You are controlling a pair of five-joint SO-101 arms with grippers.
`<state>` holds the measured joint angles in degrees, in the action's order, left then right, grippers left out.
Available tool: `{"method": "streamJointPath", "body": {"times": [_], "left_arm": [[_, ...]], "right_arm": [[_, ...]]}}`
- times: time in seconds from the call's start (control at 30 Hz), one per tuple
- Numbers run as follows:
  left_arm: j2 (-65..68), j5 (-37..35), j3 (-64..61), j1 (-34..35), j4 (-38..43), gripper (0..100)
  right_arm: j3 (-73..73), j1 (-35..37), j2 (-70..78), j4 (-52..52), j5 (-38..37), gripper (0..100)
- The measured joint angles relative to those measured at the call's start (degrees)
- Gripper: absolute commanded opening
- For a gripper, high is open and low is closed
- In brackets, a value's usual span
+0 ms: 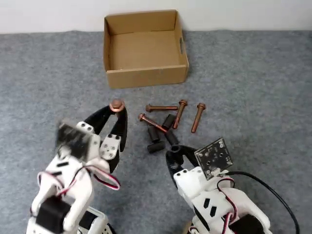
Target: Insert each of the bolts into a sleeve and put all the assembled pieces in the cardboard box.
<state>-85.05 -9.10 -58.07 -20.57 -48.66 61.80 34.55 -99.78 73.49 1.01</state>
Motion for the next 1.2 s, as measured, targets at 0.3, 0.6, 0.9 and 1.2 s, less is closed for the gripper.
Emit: {"method": "streamJointPath", "body": {"times": [0.3,0.6,0.9,1.2], "left_arm": [[-8.53,-23.56,-4.92,-7.91,4.57,0],[-8.53,-26.37,-5.01,-10.46,6.33,0],[-8.53,-26.55,-7.03,-12.31,6.51,0],[-8.62,-26.55,-7.91,-14.15,2.9,0]], "right_arm": [[1.58,5.1,0.09,-4.4,-3.78,0.9],[3.87,5.36,0.7,-10.46,-6.68,0.9],[3.87,5.36,0.7,-10.46,-8.88,0.9],[3.87,5.36,0.35,-10.46,-9.85,0.9]]}}
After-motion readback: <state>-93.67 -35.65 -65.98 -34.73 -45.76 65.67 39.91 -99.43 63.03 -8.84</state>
